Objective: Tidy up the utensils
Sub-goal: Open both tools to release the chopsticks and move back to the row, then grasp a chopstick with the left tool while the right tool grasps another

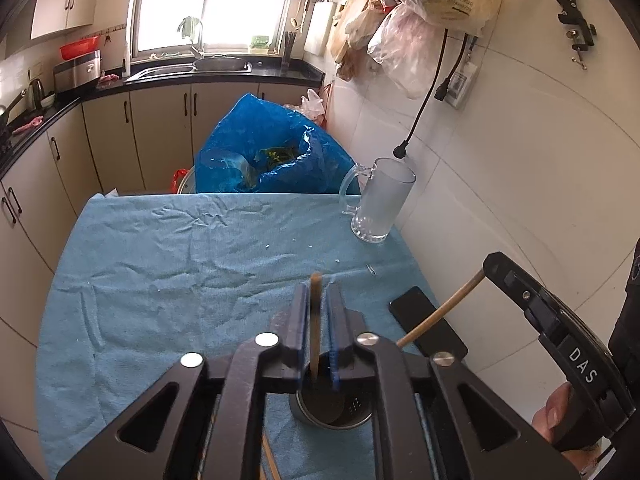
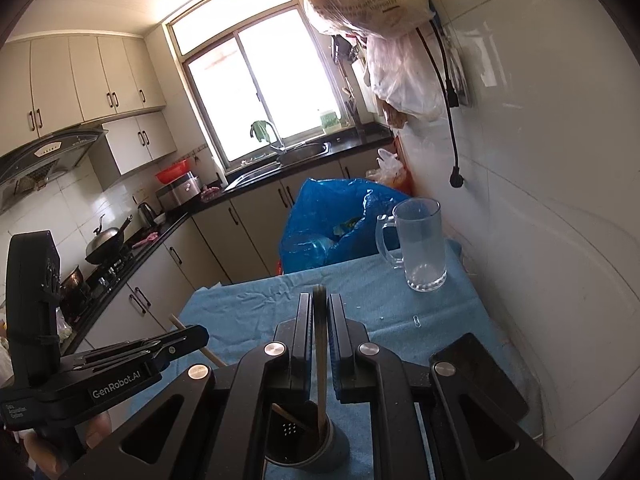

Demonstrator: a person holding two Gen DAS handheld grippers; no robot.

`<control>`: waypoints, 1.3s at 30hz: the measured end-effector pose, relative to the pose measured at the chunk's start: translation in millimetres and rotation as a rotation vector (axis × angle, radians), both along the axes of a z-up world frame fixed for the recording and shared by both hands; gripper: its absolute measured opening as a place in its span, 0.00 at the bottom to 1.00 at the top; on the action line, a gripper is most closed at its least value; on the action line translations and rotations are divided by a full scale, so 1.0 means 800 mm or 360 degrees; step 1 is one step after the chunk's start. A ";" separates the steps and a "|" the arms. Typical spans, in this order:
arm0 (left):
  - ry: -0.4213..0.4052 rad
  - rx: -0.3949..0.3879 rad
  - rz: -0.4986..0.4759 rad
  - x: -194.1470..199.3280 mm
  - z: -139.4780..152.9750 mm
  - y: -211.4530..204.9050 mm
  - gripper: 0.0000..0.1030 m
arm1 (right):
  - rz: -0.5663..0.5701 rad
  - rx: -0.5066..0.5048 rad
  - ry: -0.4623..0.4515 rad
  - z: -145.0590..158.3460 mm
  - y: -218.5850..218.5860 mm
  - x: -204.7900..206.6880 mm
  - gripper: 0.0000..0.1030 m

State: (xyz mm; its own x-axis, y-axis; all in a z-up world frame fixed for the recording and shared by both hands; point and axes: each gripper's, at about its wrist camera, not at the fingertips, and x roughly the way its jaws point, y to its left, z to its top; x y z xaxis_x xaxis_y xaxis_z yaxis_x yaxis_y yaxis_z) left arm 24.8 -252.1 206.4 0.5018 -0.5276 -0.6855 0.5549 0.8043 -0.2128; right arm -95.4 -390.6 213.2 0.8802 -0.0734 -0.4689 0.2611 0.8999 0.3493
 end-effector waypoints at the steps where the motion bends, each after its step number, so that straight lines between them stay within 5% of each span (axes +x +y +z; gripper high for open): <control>1: -0.0005 -0.0007 0.0004 0.000 0.001 0.001 0.26 | -0.0005 -0.0002 0.0001 0.000 -0.001 0.000 0.09; 3: -0.0029 -0.0013 0.0013 -0.003 0.005 0.004 0.35 | -0.0010 -0.0008 -0.0001 0.002 -0.002 -0.001 0.11; 16: -0.0079 -0.0054 0.0048 -0.032 0.019 0.091 0.35 | -0.0018 0.0005 -0.0101 0.017 0.013 -0.066 0.14; 23: 0.0066 0.0032 0.0206 -0.019 -0.046 0.165 0.35 | 0.0090 0.0041 -0.0046 -0.010 0.049 -0.094 0.16; 26: 0.0232 0.0048 0.0215 -0.005 -0.084 0.179 0.35 | 0.0141 0.0045 -0.0002 -0.021 0.064 -0.093 0.16; 34: 0.0609 0.0195 0.0200 0.036 -0.194 0.148 0.28 | 0.0271 0.0058 0.0132 -0.058 0.104 -0.083 0.16; 39: 0.0643 0.0273 0.0235 0.047 -0.224 0.136 0.28 | 0.0301 0.0067 0.0186 -0.076 0.110 -0.082 0.16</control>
